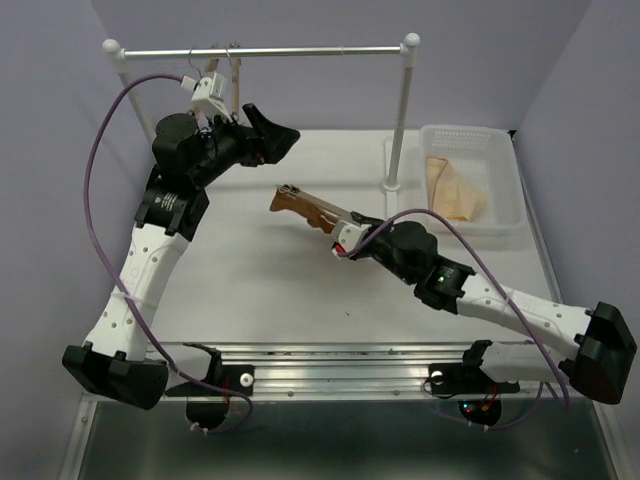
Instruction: Remove the underwear clipped to the hanger
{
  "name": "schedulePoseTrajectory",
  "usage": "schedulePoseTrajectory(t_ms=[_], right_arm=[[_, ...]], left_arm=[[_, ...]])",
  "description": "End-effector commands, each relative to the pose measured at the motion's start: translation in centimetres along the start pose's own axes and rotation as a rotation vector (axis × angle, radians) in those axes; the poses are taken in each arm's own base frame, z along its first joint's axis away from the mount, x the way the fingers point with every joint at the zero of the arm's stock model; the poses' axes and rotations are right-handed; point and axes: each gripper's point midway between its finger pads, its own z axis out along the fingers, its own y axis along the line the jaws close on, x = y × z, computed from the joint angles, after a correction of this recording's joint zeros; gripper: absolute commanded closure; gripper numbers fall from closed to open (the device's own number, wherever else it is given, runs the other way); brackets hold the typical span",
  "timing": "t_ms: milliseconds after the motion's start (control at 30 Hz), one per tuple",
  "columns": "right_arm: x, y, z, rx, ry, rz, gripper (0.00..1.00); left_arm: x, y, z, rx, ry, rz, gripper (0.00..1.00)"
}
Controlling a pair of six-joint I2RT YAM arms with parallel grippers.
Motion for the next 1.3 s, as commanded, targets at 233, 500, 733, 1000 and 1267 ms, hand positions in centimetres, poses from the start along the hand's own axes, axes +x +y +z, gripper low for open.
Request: schedulePoseTrajectory(t_ms=[233,500,733,1000,1267], right_arm=[[-5.6,-6.3,0.4,0.489,-0.068,-0.291,0.99],[-5.7,-4.7,0.6,0.529,-0.043,-0.384,0.99],[-5.7,-4.0,0.8,0.554,-0.028,-0.431,0.99],[-5.7,-3.3,1.1,0.517,-0.027,-0.448,0.99],[-5.3,-2.7,1.4,0.49,-0.006,-0.472,0.99]], left_arm=[[5.1,2.6,-4.6,-0.245,0.037,-0.356,0.01],[6.4,4.0,-5.0,-0.313,0.013,-0.457,0.01],[6.9,4.6,-4.3,-0.304,-0.035,-0.56,0.01],[7.6,4.8,-2.5,-0.279,-0.008,-0.612,0.05],[7.8,5.3,-1.2,-0.286,0.005,-0.599,0.18]])
